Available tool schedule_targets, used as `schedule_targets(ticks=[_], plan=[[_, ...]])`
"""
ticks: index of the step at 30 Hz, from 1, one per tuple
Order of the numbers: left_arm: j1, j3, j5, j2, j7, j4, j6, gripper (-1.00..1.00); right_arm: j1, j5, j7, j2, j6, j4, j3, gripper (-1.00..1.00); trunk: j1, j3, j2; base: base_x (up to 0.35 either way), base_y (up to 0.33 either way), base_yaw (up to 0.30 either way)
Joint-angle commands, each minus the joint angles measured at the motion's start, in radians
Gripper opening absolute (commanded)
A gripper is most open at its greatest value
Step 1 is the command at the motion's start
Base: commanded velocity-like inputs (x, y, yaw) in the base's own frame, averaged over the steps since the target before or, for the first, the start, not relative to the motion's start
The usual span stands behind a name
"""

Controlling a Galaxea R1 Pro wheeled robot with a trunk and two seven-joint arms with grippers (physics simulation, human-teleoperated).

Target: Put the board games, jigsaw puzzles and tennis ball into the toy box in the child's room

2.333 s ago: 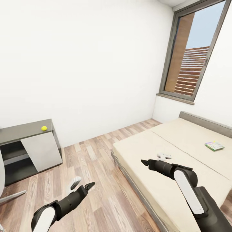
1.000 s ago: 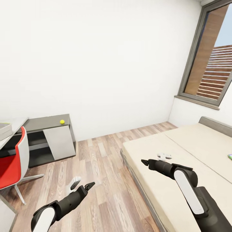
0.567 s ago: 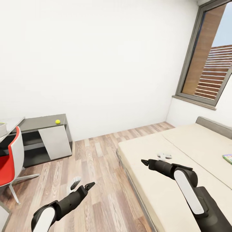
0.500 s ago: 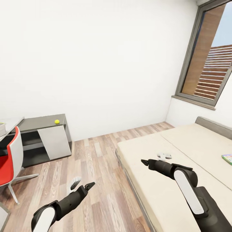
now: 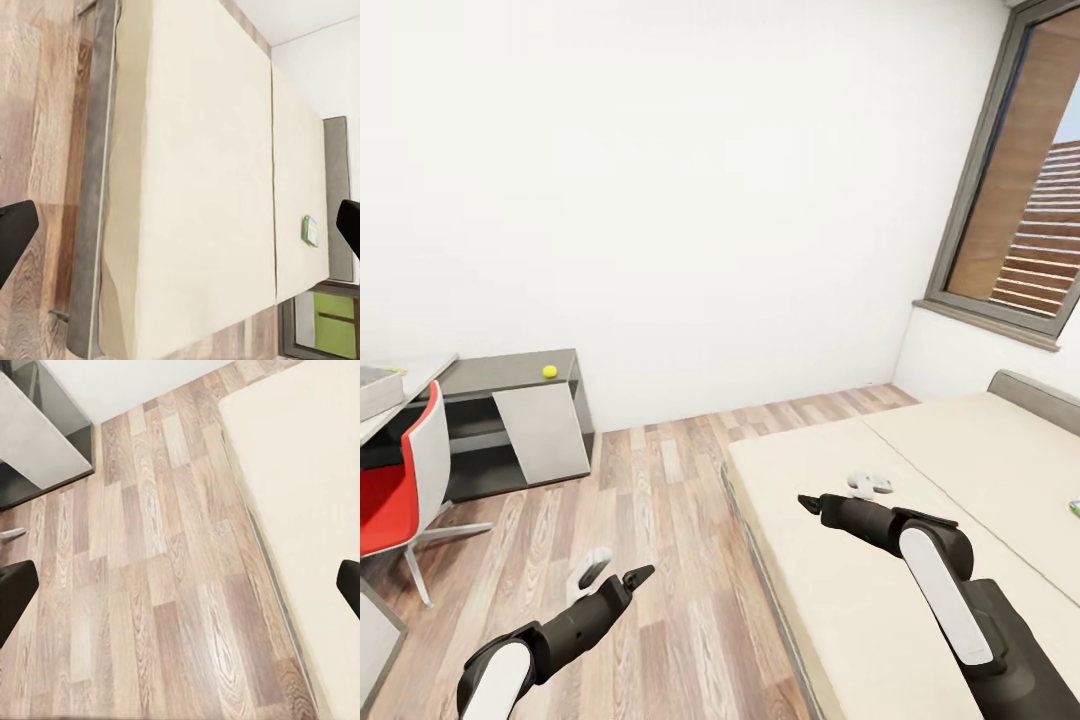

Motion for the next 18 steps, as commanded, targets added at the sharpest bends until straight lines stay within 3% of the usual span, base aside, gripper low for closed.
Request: schedule_targets(ticks=[1,18], plan=[[-0.001,0.002,0.011,-0.001,0.009,-0.001,0.006,1.00,-0.001,-0.011,-0.010,-0.001,0.002,-0.001,0.001,1.00,0.001,-0.002,-0.002,0.000,-0.114,0.239],[-0.001,0.002,0.011,-0.001,0.009,-0.001,0.006,1.00,-0.001,-0.011,-0.010,-0.002,0.002,-0.001,0.001,1.00,0.001,-0.002,-0.002,0.000,-0.034,0.267]])
